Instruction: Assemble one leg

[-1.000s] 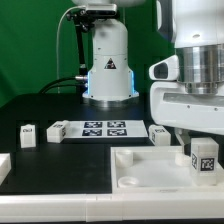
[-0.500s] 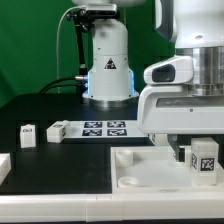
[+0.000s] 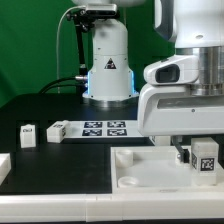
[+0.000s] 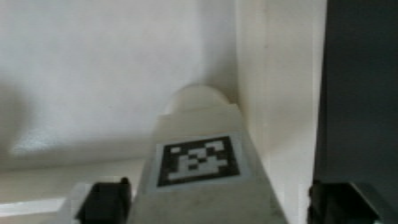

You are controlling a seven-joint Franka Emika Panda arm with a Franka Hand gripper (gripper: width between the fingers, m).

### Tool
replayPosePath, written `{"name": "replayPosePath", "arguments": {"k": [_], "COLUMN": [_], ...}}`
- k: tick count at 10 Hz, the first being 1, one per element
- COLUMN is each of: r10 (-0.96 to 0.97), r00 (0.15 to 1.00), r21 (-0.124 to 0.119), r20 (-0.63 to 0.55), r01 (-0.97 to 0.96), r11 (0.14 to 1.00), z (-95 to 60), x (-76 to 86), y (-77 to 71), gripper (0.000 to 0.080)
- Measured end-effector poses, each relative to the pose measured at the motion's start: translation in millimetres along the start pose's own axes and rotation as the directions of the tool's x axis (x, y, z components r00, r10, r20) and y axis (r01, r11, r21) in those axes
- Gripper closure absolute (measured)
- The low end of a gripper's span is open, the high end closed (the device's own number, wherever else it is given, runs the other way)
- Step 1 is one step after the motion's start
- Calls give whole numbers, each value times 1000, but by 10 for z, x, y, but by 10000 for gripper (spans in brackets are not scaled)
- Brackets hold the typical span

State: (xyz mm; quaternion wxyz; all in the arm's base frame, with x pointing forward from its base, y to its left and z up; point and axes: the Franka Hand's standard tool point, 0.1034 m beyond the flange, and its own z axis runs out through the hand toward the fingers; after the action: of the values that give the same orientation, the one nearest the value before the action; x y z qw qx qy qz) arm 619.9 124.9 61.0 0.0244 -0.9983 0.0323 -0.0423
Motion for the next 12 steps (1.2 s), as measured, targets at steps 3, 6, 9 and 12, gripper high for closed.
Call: {"name": "replayPosePath", "arguments": {"k": [3, 6, 9, 12], "r10": [44, 301, 668, 898], "r00": [999, 954, 745, 440], "r21": [0, 5, 11, 15], "r20": [0, -6, -5, 9], "r01": [-44, -301, -667, -898], "r11": [999, 954, 745, 440], "z": [0, 4, 0, 3], "x": [1, 4, 12, 9], "y": [4, 16, 36, 42], "gripper": [509, 509, 509, 509]}}
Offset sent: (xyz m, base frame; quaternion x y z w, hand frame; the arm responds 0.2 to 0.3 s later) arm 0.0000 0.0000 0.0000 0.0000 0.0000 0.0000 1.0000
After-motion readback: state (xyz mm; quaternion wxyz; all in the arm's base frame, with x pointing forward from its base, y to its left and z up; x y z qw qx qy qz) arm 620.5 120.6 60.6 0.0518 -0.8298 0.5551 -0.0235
